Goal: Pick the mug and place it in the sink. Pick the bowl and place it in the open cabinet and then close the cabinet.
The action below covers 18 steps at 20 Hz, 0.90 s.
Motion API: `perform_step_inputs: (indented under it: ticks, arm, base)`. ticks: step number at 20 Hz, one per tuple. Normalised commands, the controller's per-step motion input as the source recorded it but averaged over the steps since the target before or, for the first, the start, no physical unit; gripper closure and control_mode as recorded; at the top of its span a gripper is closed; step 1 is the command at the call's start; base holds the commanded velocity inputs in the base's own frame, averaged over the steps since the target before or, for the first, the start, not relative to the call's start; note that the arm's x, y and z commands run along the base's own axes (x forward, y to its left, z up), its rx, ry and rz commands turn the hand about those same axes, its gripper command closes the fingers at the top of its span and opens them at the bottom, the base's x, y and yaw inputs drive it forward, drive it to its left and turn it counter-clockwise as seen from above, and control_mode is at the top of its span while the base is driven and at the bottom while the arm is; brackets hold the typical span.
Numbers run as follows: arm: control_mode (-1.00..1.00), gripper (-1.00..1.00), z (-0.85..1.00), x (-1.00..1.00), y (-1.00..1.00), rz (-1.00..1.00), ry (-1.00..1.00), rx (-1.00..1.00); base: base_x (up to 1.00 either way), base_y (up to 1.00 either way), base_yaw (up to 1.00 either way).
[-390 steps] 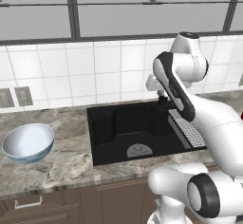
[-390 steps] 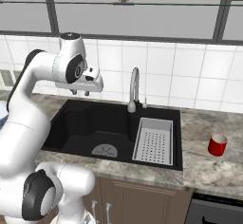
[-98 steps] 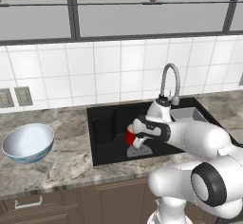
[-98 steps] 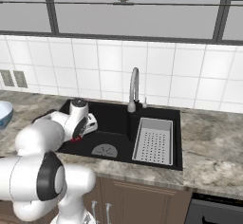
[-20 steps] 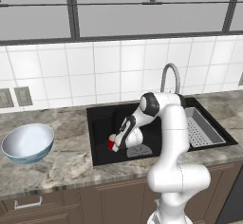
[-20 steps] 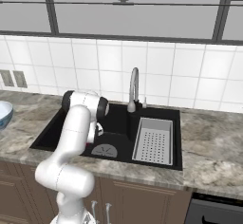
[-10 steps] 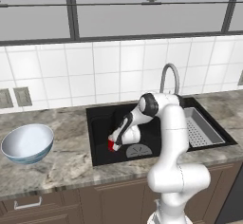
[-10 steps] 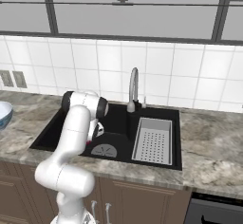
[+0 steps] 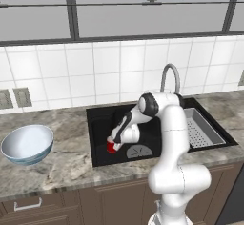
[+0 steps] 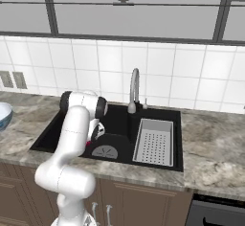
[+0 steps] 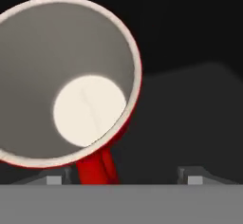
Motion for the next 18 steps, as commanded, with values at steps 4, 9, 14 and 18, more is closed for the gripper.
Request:
perform_step_inputs:
  ticks: [4,9,14,18]
  arm:
    - [-1.00,-1.00,0.25,-0.33,0.05,0.00,-0.02,0.00]
    - [-1.00,-1.00,0.54,-0.55,0.00,0.00,0.00,0.00]
    - [-1.00,-1.00,0.83,-0.61,0.00,-0.01,0.01,0.01]
    - [-1.00,-1.00,1.00,-0.34,0.00,-0.08,0.11,0.04]
  base:
    - [0.00,0.00,0.00]
    - [0.00,0.00,0.00]
    - [0.00,0.00,0.00]
    - [0.00,0.00,0.00]
